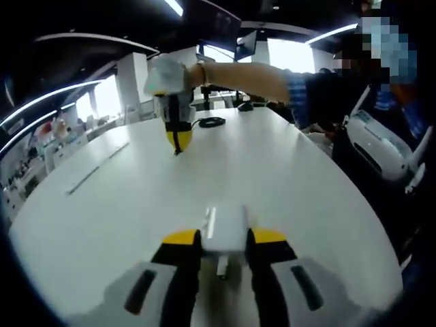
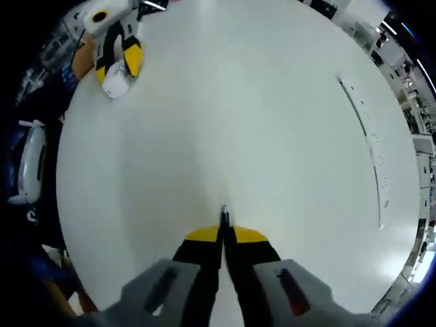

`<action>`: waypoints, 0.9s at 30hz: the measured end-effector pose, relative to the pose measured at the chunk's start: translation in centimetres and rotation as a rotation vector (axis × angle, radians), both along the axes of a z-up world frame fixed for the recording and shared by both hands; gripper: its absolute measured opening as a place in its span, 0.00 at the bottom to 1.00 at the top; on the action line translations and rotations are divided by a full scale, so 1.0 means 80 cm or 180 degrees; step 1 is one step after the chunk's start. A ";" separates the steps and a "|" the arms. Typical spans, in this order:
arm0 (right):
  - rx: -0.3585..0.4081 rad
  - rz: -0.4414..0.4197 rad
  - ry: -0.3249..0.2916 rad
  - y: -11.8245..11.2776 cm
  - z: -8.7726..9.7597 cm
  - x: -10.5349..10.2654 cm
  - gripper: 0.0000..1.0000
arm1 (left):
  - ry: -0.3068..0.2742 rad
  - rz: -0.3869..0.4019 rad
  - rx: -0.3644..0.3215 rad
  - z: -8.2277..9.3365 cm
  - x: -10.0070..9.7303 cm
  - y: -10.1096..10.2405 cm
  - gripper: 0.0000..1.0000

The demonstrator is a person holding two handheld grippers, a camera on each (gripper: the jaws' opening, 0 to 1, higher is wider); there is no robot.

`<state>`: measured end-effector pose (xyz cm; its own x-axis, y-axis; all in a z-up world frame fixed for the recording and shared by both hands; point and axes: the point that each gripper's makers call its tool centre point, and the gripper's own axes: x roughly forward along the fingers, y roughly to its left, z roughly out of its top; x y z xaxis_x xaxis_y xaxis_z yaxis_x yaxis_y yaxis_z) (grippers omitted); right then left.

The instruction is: Plug the desk Type‑C cable into the charger adapter.

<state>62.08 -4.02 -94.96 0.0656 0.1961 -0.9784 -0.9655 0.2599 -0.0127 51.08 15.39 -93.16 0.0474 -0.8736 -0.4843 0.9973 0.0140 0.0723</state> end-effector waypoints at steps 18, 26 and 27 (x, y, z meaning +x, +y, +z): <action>0.0062 -0.0224 -0.0061 -0.003 0.001 -0.006 0.04 | 0.0001 0.0009 0.0014 0.000 0.001 0.001 0.27; 0.0300 -0.0260 -0.0086 0.002 0.027 -0.016 0.04 | -0.0011 0.0023 0.0046 0.000 0.003 0.003 0.27; 0.0301 -0.0248 -0.0089 0.002 0.028 -0.019 0.04 | -0.0015 0.0023 0.0049 0.001 0.004 0.004 0.27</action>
<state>60.54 -3.85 -92.72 0.1113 0.2807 -0.9533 -0.9420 0.3354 -0.0112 51.38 15.68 -93.10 0.0559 -0.8656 -0.4976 0.9968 0.0200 0.0773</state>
